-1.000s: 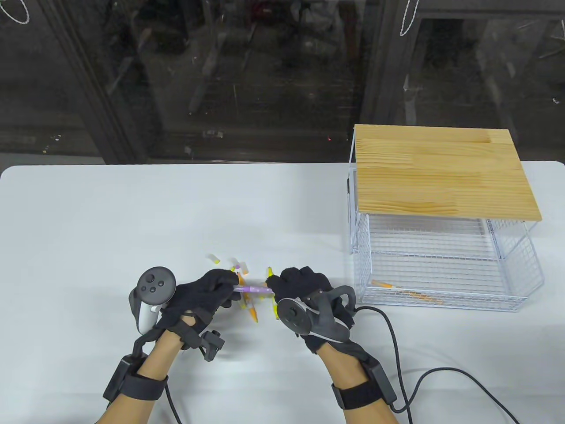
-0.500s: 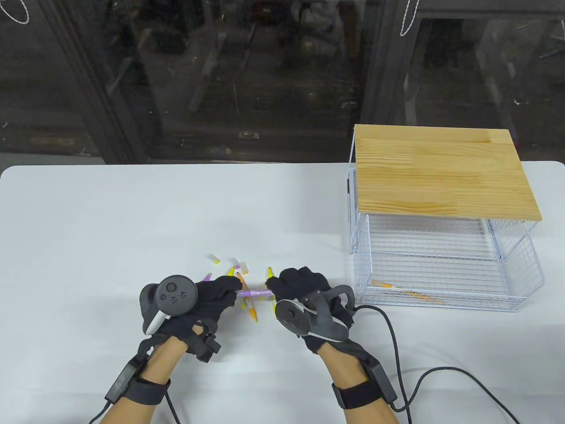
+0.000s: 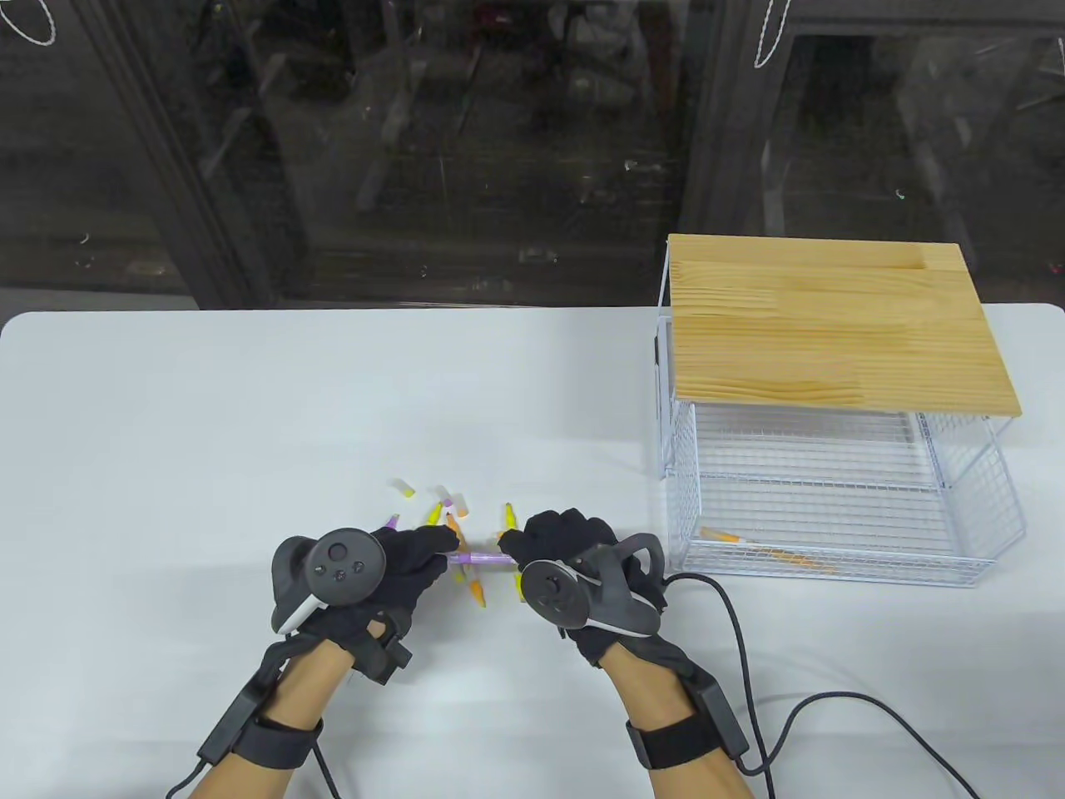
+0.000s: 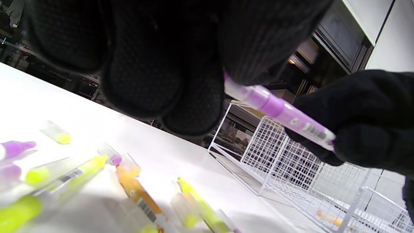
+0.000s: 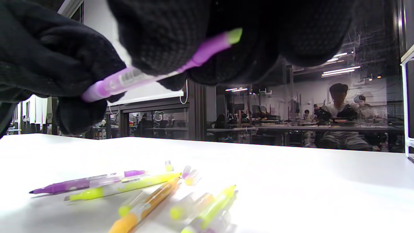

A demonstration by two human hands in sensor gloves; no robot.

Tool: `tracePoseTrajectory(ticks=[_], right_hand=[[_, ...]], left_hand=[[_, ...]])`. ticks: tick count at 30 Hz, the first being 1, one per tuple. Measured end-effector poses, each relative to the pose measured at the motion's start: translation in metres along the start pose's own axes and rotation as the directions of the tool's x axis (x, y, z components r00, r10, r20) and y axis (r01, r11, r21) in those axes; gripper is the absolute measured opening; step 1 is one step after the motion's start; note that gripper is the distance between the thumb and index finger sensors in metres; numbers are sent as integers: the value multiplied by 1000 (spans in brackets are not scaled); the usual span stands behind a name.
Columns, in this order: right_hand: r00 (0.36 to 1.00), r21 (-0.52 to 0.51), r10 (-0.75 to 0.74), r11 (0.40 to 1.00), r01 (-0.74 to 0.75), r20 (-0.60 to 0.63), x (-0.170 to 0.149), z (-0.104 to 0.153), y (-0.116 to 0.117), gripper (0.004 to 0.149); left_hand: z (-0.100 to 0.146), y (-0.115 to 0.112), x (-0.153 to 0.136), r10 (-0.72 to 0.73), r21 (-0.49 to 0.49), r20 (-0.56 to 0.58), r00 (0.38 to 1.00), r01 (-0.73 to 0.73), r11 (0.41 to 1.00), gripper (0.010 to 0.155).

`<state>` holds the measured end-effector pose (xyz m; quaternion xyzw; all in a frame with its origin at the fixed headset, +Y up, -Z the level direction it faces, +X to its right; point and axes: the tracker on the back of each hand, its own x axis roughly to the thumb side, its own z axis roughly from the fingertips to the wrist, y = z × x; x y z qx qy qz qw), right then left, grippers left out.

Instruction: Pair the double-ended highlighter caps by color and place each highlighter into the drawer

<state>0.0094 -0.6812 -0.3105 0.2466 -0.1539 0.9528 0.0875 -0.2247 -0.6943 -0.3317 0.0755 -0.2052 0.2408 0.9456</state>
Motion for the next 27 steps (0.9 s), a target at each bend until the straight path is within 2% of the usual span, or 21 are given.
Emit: tracePoseTrajectory(ticks=[8,10,11,13,16,18,23,27], right_hand=[[1000,-10,-26,1000,26,13,-4,0,-6,46],[993,-28,-119,992,119,19,-5,-1,-8,45],[988,-16,-157,987,157,14,-5,-1,-8,45],[977,-30,-211,977,212,16,-8,-1,-8,45],[954,-14,-299,954,299,-7,-16,0,-9,45],[932,-61,-360,932,357,-40,-24,3,-13,46],[951,-159,-290,949,271,-108,-38,8,-23,46],[958,-156,-229,967,202,-175,-42,8,-19,45]], left_hand=[[1,-2,9,-45,-27,19,999,45,999,48],[3,1,12,-121,-43,-40,992,119,992,53],[3,3,13,-178,-6,-40,983,178,984,52],[4,4,15,-243,-20,-57,968,243,970,47],[3,5,12,-209,-15,-66,976,209,978,46],[3,6,6,-182,-5,-92,979,182,983,46],[1,7,-7,-177,-14,-140,974,176,984,45],[0,7,-18,-129,-17,-182,975,128,992,45]])
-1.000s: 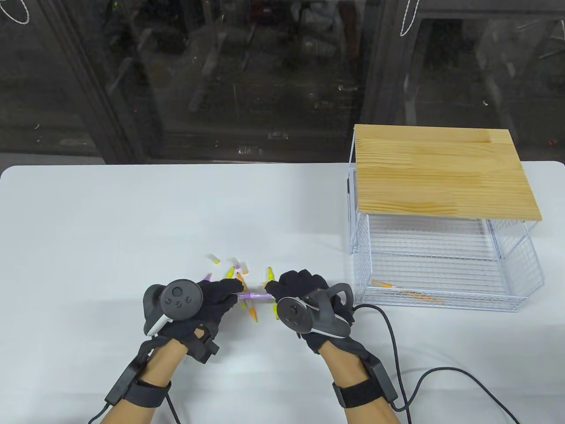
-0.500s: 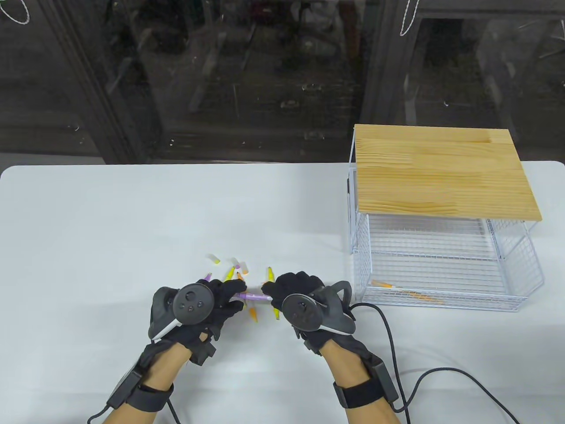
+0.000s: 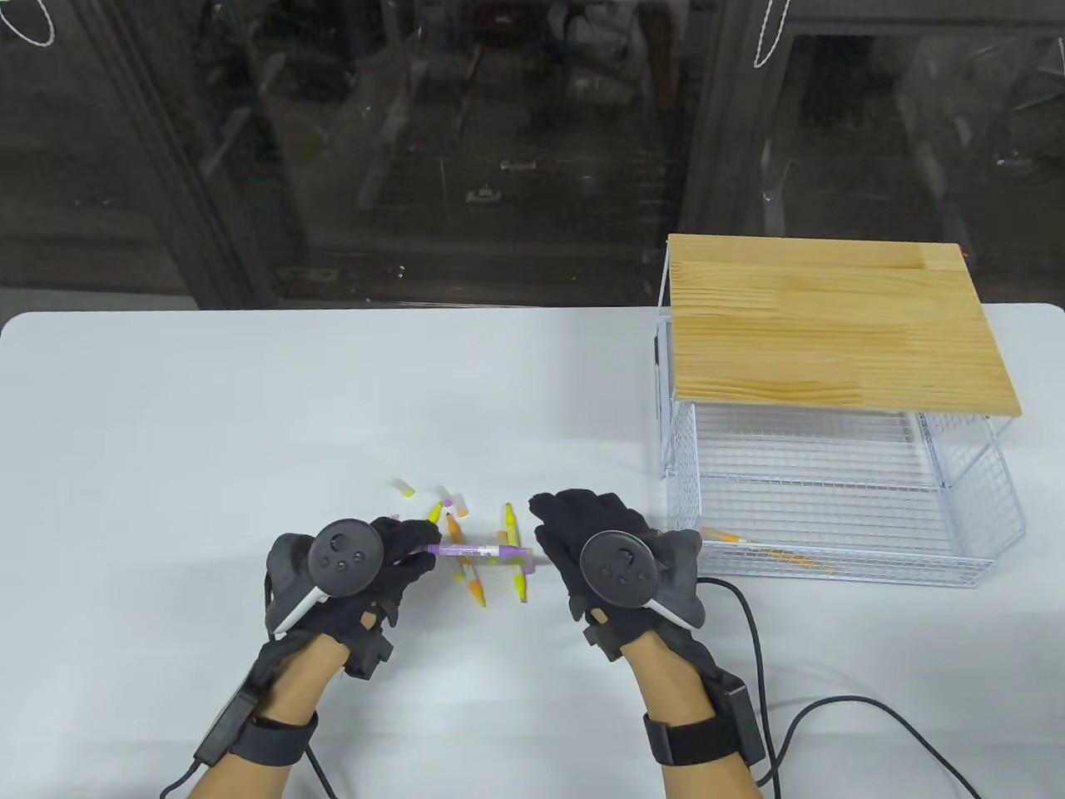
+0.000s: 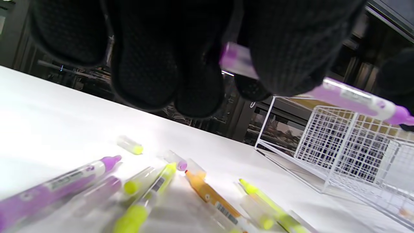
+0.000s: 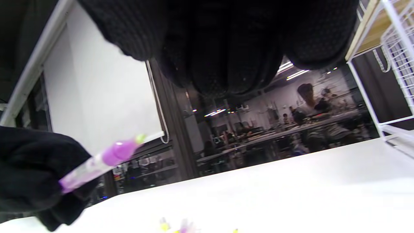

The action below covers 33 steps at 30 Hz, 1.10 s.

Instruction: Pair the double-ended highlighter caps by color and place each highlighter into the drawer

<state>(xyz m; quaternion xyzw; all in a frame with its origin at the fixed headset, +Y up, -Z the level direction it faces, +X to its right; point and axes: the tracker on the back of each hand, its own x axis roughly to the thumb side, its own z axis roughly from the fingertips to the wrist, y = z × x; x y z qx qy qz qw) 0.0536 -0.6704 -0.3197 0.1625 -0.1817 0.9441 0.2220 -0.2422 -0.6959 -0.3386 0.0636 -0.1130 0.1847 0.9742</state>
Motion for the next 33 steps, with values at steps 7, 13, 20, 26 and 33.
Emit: tracePoseTrajectory(ticks=[7,13,20,26,33], right_hand=[[994,125,99,988,-91,-55,-5,0,17,45],[987,206,143,970,-127,-68,-7,-1,32,45],[978,256,186,954,-158,-90,-5,-5,46,45],[956,304,264,928,-216,-126,-2,-13,63,42],[929,367,337,892,-264,-150,-3,-18,87,41]], left_hand=[[-4,-1,-11,38,-37,-25,999,-39,999,44],[-5,3,-16,26,17,-39,999,-25,1000,45],[-4,15,-18,-89,77,-36,995,92,993,46],[-4,18,-24,-104,81,-46,994,107,991,46],[-4,20,-26,-92,78,-60,994,96,992,46]])
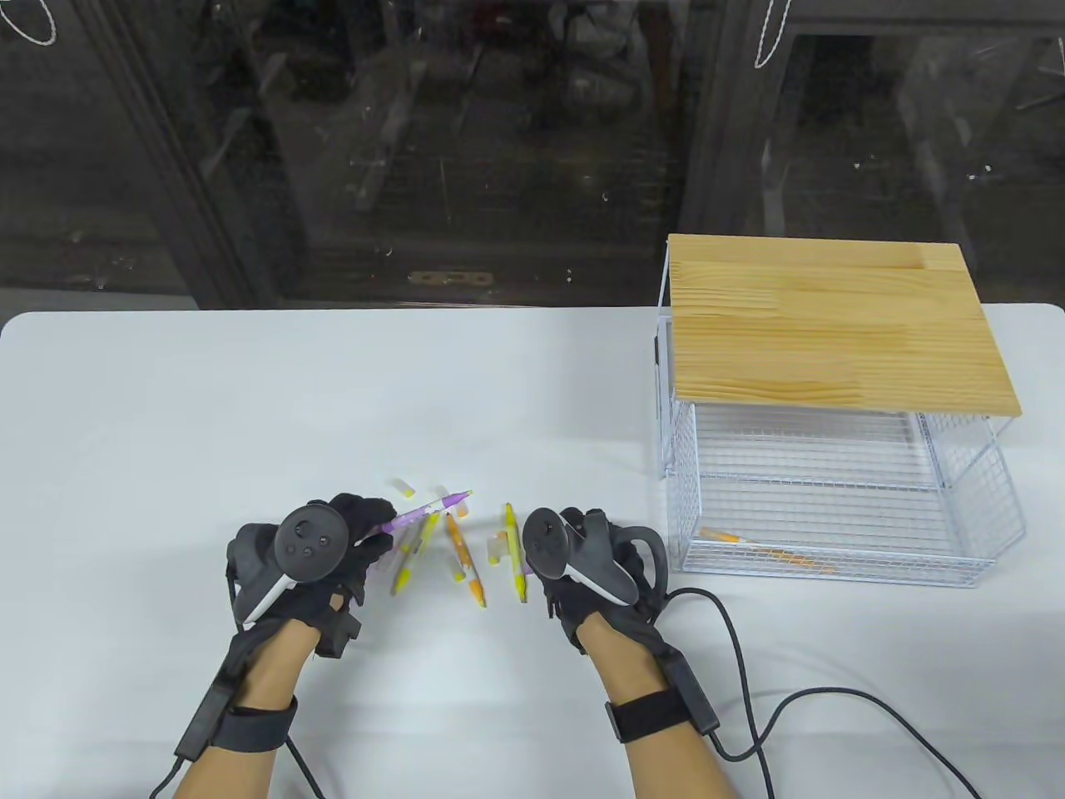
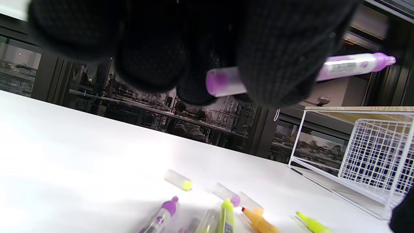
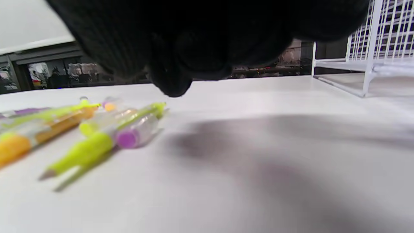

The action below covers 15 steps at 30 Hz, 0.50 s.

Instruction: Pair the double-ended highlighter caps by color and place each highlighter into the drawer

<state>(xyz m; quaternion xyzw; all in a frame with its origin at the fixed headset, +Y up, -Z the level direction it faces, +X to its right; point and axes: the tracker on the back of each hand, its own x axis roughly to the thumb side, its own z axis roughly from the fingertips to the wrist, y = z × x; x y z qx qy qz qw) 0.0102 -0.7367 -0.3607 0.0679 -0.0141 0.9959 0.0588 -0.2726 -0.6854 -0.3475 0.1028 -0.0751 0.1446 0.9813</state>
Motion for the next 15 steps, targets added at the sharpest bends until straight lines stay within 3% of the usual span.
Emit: tracePoseTrajectory(ticks=[15], right_hand=[[988,6,129,992,-129,-89,18,-5,13,36]], left_hand=[[0,0,0,5,-10,-3,1000,-5,1000,46]])
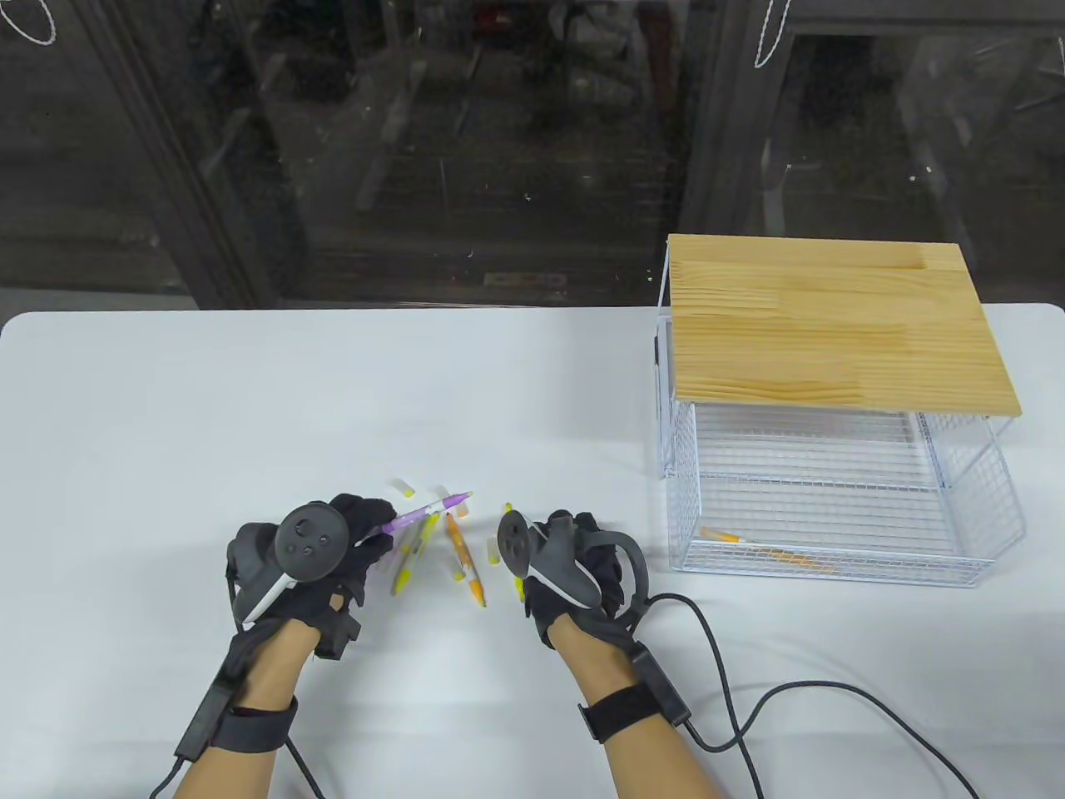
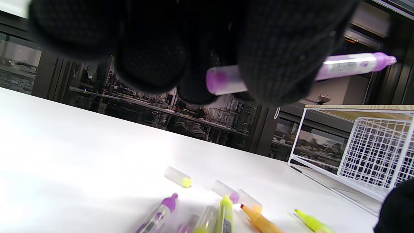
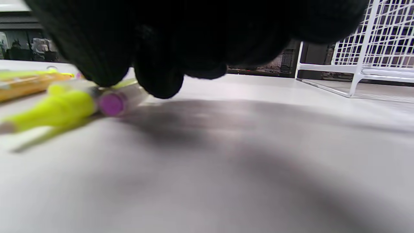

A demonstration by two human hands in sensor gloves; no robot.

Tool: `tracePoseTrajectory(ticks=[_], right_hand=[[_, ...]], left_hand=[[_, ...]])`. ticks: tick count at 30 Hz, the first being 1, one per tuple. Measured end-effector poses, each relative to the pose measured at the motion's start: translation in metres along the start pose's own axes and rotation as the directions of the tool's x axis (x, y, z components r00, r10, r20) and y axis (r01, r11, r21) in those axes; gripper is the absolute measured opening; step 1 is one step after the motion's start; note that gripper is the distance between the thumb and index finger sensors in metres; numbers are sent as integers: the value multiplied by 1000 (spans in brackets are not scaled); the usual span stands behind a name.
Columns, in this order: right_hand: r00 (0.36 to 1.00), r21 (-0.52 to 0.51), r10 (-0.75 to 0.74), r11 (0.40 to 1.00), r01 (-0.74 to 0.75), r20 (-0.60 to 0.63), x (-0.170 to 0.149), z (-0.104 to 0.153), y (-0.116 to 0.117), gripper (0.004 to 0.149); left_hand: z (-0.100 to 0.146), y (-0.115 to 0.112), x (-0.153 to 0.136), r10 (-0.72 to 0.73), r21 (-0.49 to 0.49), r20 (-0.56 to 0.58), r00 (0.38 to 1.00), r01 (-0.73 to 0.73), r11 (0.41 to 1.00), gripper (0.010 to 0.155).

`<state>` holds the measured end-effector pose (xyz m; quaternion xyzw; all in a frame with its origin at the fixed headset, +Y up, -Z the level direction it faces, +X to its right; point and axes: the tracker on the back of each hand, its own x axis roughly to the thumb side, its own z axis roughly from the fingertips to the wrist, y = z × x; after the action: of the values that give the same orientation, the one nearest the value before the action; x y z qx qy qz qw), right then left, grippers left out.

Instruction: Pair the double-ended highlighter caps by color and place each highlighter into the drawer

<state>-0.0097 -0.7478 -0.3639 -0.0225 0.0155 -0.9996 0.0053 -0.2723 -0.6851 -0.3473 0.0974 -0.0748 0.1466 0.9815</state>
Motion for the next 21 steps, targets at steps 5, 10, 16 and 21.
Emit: tracePoseTrajectory(ticks=[5,10,16,21], right_hand=[[1000,21,-1,1000,1,-12,-4,-1,0,36],[1000,-1,-2,1000,2,-15,-6,-1,-1,39],[999,34,46,998,-45,-20,-4,-2,5,39],[997,39,75,997,-74,-34,-9,-3,5,39]], left_hand=[[0,0,0,4,1,-2,1000,-4,1000,46],[1,2,1,3,10,5,1000,-3,1000,46],[1,0,3,-3,3,8,1000,3,1000,46],[1,1,3,1,-1,1,1000,-1,1000,46]])
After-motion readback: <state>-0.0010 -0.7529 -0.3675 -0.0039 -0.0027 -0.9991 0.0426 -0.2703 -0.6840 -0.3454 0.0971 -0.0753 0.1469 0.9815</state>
